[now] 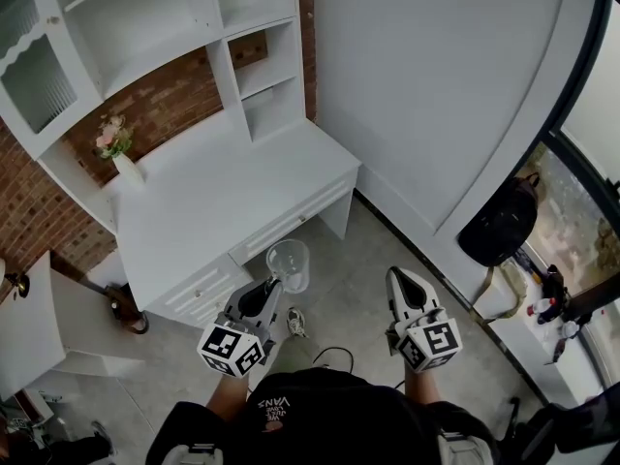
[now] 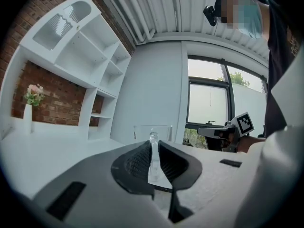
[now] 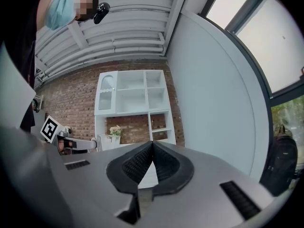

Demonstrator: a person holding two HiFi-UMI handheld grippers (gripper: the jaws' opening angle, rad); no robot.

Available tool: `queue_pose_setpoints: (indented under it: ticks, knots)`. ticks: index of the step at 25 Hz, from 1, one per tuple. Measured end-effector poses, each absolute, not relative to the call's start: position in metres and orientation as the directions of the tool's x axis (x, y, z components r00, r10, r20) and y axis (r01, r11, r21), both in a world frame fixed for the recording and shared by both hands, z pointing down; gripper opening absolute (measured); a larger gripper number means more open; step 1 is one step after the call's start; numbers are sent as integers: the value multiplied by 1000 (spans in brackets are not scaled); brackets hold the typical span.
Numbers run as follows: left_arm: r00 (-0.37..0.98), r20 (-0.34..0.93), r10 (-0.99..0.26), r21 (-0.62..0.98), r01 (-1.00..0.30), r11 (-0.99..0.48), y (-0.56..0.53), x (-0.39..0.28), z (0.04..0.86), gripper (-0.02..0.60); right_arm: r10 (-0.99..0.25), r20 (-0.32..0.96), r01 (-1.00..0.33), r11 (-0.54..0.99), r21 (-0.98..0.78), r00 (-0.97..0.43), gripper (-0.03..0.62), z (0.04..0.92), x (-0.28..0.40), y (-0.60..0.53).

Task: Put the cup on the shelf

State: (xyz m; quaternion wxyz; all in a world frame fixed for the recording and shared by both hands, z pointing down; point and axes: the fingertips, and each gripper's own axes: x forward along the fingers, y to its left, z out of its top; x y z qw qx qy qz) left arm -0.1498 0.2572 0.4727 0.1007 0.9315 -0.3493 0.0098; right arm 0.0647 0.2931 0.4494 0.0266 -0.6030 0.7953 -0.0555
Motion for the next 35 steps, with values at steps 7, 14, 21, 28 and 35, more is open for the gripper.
queue_pose_setpoints:
  ticks: [7,14,21,28,35]
  knots:
    - [763,86,-640,205,-642,-738,187,-147,482,35,-960,44,-956,272,-108,-278,-2,452,61,230]
    - [786,71,-613,214,-613,-761,94,-126,479,35,-966,60,-964,245,-100,-252,-2,450,74,146]
    - [787,57,-615,214,-611,-762,5,-125,468,35,-960,51,-959,270,-87,-275,-2,440,70,55]
    - [783,45,-620,194,-616,-764,-69,-132,458,35,-957,31,-956,284,-73,-287,-2,435,61,-14]
    - [757,52,-651,182,-648,-739,-122,-119,457,35,-942,55,-939,326,-107,-333,-2,451,74,-66]
